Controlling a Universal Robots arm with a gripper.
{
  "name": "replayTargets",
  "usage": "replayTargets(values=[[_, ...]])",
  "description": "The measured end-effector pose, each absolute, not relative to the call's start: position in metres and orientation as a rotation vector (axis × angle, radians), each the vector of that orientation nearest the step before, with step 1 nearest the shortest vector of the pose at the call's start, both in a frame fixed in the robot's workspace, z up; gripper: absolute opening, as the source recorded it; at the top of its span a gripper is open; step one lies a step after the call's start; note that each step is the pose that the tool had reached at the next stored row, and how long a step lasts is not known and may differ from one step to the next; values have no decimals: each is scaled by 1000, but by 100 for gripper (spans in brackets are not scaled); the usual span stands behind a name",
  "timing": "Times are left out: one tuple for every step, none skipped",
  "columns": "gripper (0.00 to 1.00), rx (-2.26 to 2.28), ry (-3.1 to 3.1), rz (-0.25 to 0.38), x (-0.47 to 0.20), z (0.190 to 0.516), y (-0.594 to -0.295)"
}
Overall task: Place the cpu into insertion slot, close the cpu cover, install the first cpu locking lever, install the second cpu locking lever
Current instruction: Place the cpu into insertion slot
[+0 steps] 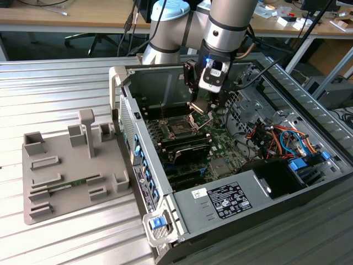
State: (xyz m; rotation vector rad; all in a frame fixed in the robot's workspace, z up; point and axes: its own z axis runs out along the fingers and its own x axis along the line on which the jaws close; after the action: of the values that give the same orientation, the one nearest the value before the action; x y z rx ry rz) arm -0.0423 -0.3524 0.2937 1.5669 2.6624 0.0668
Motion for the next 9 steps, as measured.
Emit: replayTargets(values=[[54, 1568, 2661, 67, -42, 294, -352], [54, 1570, 2660, 67, -42, 294, -352], [54, 1571, 2660, 66, -42, 294, -352], [54, 1573, 2658, 66, -42, 293, -352], [54, 1575, 2657, 66, -42, 293, -352], [54, 1576, 2656, 66, -42, 293, -352], [54, 1579, 2655, 66, -42, 293, -352], [54, 1580, 2654, 66, -42, 293, -352], [54, 1581, 2653, 66, -42, 293, -352]])
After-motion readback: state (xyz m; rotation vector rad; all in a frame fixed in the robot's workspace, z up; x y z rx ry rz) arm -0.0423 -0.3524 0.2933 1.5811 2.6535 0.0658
